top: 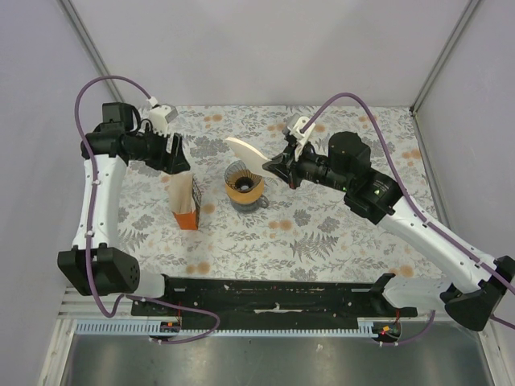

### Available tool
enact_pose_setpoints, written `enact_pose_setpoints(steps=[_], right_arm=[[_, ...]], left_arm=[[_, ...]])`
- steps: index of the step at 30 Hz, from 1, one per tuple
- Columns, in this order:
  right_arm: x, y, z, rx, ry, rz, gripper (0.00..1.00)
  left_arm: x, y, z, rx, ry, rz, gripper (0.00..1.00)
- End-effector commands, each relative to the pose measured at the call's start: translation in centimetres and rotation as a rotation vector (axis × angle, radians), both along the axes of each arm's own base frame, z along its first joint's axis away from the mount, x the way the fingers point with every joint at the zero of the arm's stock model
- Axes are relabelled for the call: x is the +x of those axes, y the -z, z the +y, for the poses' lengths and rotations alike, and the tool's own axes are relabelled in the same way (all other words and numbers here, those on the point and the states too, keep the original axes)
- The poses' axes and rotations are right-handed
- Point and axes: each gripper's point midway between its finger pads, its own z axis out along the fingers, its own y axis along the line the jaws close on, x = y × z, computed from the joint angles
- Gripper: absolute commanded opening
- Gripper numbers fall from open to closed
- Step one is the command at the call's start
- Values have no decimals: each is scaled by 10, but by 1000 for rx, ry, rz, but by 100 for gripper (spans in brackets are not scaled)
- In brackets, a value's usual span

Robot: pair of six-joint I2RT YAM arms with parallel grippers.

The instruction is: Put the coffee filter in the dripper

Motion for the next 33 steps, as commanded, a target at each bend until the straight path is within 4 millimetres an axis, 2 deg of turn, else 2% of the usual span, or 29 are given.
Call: enact_pose_setpoints(steps=[1, 10, 13, 17, 20, 26, 28, 33], right_arm=[[3, -22, 5, 35, -10, -30, 0], [-4, -36, 17, 75, -81, -14, 0], [-7, -37, 18, 84, -92, -19, 0], [-21, -43, 24, 107, -184, -30, 0], [-35, -50, 28, 126, -262, -41, 0], [-56, -65, 31, 182, -368, -33, 0], [-61, -71, 31, 205, -394, -42, 0], [-63, -80, 31, 229, -400, -56, 0]], left_arm=[[-12, -43, -27, -125, 96, -85, 79], [-38, -96, -56, -268, 245, -206, 82], [-42, -107, -63, -316, 260, -225, 83], [-50, -120, -77, -402, 298, -229, 79], [-59, -127, -87, -443, 345, -238, 78], [-70, -134, -103, -500, 423, -258, 84], [-79, -135, -117, -532, 476, -238, 84], [-96, -138, -128, -598, 565, -208, 82]])
